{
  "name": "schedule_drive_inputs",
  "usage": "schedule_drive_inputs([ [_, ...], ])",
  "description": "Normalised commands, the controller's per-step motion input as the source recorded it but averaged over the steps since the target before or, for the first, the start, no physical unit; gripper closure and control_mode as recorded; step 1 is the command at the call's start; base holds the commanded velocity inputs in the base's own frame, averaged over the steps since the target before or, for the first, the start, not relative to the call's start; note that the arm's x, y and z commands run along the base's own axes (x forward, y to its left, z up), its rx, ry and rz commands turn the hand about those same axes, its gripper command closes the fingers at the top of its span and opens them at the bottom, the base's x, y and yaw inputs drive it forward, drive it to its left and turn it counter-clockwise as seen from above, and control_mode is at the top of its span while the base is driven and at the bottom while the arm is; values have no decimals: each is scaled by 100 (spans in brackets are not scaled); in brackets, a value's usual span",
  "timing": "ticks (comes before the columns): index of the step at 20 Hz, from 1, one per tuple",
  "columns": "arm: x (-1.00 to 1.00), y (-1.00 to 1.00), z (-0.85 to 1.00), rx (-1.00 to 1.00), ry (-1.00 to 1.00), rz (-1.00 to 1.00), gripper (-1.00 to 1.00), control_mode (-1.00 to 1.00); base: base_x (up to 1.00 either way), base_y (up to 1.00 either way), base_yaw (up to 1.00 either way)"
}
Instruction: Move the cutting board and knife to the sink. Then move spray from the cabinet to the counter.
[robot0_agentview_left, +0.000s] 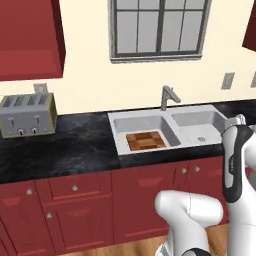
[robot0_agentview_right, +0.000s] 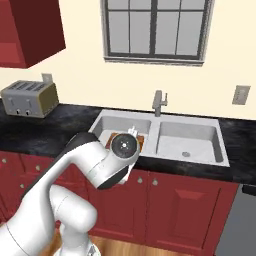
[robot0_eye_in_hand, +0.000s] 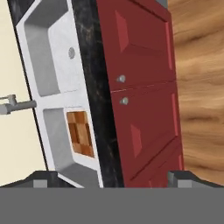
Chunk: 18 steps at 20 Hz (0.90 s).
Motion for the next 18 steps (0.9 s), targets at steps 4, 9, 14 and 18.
schedule_drive_inputs([
  [4, 0, 0, 0, 0, 0, 0, -100, 100, 0, -100, 0],
  [9, 0, 0, 0, 0, 0, 0, -100, 100, 0, -100, 0],
  [14, 0, 0, 0, 0, 0, 0, -100, 100, 0, -100, -1],
  [18, 0, 0, 0, 0, 0, 0, -100, 100, 0, -100, -1],
])
